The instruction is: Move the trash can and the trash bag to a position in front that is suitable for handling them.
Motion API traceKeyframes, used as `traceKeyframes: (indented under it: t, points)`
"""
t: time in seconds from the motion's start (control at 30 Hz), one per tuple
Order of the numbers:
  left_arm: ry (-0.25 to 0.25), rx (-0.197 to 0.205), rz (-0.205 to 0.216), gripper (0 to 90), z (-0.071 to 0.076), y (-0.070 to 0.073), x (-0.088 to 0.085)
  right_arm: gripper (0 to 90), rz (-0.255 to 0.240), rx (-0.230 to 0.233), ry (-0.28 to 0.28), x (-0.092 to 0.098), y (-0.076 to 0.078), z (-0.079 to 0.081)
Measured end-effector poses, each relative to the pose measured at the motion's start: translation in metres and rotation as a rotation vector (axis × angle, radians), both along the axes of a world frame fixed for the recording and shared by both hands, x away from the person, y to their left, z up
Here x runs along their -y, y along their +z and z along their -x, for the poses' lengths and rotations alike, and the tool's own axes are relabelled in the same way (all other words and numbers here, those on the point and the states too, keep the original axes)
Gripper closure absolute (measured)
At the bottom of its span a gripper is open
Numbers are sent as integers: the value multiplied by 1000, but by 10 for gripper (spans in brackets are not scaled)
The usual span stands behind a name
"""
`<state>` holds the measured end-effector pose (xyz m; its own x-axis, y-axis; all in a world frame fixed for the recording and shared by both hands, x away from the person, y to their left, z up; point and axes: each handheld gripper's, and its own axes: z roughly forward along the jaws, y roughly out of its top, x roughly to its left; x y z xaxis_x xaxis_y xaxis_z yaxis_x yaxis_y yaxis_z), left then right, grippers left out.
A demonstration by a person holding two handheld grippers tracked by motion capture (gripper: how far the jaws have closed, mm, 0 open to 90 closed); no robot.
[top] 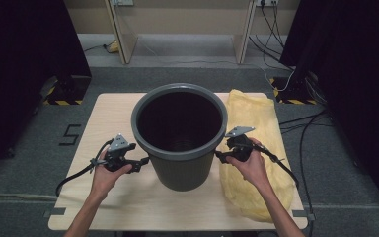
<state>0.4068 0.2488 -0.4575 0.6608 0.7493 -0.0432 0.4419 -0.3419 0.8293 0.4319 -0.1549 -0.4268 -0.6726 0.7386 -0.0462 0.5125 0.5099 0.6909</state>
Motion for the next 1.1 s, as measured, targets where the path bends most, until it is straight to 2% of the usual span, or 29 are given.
traceKeyframes:
  t: [0.07, 0.13, 0.3, 0.33, 0.4, 0.43, 0.53, 0.6, 0.77, 0.93, 1.03, 1.1]
  points:
    - [5, -1, 4, 201, -4, 0, 0, 339, 0, 3, -4, -1, 0, -5]
    - [23, -5, 0, 205, -16, 1, -2, 341, -8, 6, -21, -5, -1, -20]
    - [65, -10, 17, 221, -36, -1, -1, 341, -23, 6, -57, -8, -2, -41]
    - [65, -10, 17, 228, -36, -1, -1, 341, -23, 6, -57, -8, -2, -41]
    - [77, -9, 15, 232, -43, -3, 1, 343, -35, 1, -87, -8, -3, -50]
    - [97, -9, 22, 238, -49, -5, 3, 356, -37, 8, -103, -9, -3, -56]
    - [112, -12, 38, 240, -54, -6, 4, 362, -36, 15, -117, -10, -3, -62]
    - [129, -16, 50, 240, -60, -8, 3, 362, -43, 14, -133, -11, -4, -72]
    - [184, -17, 63, 261, -77, -9, 2, 362, -21, 24, -138, -16, -3, -84]
    - [218, -19, 70, 279, -90, -9, 0, 361, -46, 8, -163, -20, -6, -94]
    - [221, -19, 71, 278, -94, -10, -1, 357, -51, 12, -164, -21, -7, -98]
    - [215, -14, 77, 275, -92, -10, -1, 310, -51, 12, -164, -19, -7, -99]
